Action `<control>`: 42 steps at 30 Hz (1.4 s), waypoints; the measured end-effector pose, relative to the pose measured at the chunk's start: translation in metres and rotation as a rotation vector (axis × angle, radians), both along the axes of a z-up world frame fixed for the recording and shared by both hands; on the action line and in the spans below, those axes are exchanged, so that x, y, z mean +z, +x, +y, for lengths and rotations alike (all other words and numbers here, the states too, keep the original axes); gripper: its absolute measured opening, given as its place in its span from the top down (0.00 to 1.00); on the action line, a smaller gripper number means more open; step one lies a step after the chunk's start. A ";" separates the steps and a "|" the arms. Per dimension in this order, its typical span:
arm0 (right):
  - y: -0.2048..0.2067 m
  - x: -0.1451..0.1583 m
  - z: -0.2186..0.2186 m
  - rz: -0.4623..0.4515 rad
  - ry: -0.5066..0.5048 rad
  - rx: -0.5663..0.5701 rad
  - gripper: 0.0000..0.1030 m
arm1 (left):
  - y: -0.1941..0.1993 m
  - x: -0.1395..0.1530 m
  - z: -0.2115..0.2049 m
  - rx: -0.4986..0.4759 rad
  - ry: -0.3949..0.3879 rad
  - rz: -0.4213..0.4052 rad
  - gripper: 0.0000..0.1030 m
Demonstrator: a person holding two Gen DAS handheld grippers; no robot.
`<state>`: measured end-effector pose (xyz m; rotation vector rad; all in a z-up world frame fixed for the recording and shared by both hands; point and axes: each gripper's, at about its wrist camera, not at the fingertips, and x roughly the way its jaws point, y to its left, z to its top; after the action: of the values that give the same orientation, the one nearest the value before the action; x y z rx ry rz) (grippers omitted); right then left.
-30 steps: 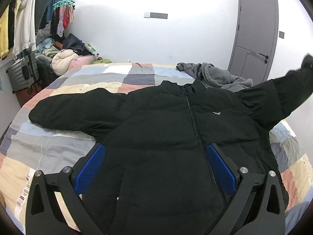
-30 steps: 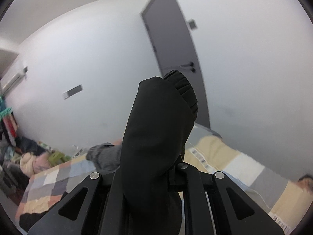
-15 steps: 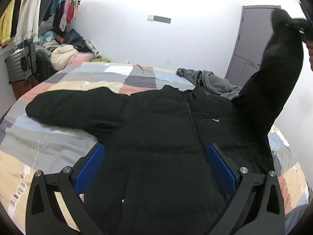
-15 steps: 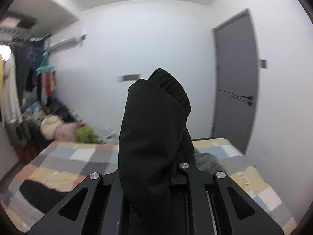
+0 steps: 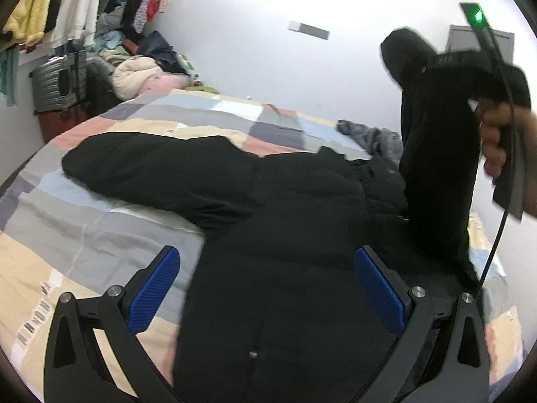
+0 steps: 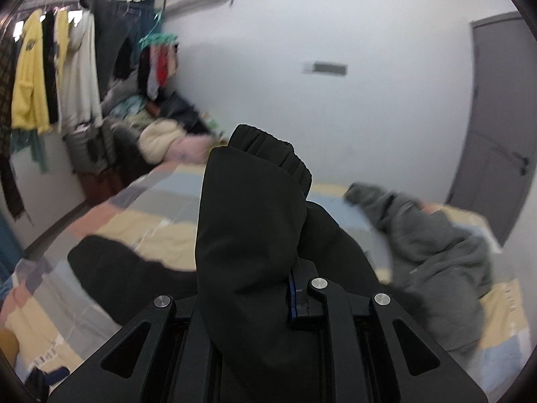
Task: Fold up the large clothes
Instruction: 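Fold the sleeve across the jacket front with the right tool and release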
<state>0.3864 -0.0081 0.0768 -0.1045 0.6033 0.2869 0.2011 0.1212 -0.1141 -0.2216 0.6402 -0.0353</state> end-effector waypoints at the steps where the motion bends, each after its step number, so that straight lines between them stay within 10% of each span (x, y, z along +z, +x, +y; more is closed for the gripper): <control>1: 0.004 -0.012 0.005 0.020 0.001 0.009 0.87 | 0.004 -0.003 0.003 0.011 0.006 0.010 0.00; 18: 0.043 -0.164 0.056 0.253 -0.046 0.100 0.87 | 0.036 -0.039 0.015 0.017 -0.031 0.100 0.00; 24: 0.040 -0.145 0.056 0.246 -0.043 0.122 0.81 | 0.036 -0.041 0.012 0.013 -0.040 0.101 0.00; 29: 0.028 -0.121 0.054 0.250 -0.046 0.181 0.55 | 0.033 -0.039 0.010 0.012 -0.043 0.099 0.00; 36: -0.005 -0.073 0.029 0.157 -0.020 0.200 0.52 | 0.025 -0.033 -0.001 -0.003 -0.026 0.074 0.00; 38: -0.015 -0.057 0.016 0.120 0.004 0.195 0.31 | 0.023 -0.032 -0.005 -0.006 -0.019 0.065 0.00; 42: -0.039 -0.029 -0.021 0.043 0.038 0.156 0.22 | 0.018 -0.030 -0.015 -0.027 -0.017 0.054 0.00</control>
<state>0.3476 -0.0288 0.0481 -0.1094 0.6335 0.4523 0.2193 0.1065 -0.1440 -0.2306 0.6968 -0.0607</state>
